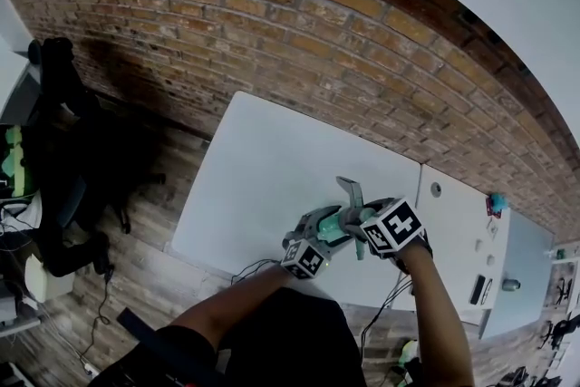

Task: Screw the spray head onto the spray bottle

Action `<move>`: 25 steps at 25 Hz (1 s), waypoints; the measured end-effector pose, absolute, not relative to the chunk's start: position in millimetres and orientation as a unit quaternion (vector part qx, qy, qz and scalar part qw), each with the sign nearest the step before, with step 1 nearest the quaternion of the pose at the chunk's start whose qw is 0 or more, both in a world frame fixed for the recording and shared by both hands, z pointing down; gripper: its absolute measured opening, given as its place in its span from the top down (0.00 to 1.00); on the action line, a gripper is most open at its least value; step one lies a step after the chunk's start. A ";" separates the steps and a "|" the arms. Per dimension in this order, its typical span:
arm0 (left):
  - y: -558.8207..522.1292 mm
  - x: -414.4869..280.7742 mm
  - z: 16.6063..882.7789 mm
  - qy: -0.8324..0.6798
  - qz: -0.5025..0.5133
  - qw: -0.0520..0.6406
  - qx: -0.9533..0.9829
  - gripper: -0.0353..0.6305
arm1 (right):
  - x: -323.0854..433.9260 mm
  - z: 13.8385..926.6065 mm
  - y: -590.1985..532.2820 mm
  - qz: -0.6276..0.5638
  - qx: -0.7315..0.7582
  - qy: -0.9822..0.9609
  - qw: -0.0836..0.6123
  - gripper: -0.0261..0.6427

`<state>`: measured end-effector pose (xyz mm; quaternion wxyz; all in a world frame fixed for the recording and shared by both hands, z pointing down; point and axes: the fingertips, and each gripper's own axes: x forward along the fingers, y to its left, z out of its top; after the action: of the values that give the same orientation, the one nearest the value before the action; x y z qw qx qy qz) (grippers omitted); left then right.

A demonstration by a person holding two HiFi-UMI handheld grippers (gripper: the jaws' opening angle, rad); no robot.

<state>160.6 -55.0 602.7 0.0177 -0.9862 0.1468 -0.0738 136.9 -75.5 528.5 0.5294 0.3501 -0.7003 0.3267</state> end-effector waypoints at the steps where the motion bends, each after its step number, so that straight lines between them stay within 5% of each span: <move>1: -55.6 160.8 602.6 0.146 -0.074 0.018 -0.986 0.42 | 137.1 528.3 -75.8 0.327 0.351 -0.700 0.529 0.57; 16: -54.4 160.6 603.8 0.142 -0.074 0.011 -0.987 0.42 | 129.1 503.7 -67.1 0.286 0.317 -0.726 0.539 0.57; 25: -53.9 161.5 611.4 0.135 -0.080 0.014 -0.988 0.42 | 118.0 472.1 -62.4 0.163 0.195 -0.785 0.565 0.57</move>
<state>161.5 -53.9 611.4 0.0143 -0.9875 0.1348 -0.0799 118.0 -62.4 472.1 0.5648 0.1953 -0.7850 0.1632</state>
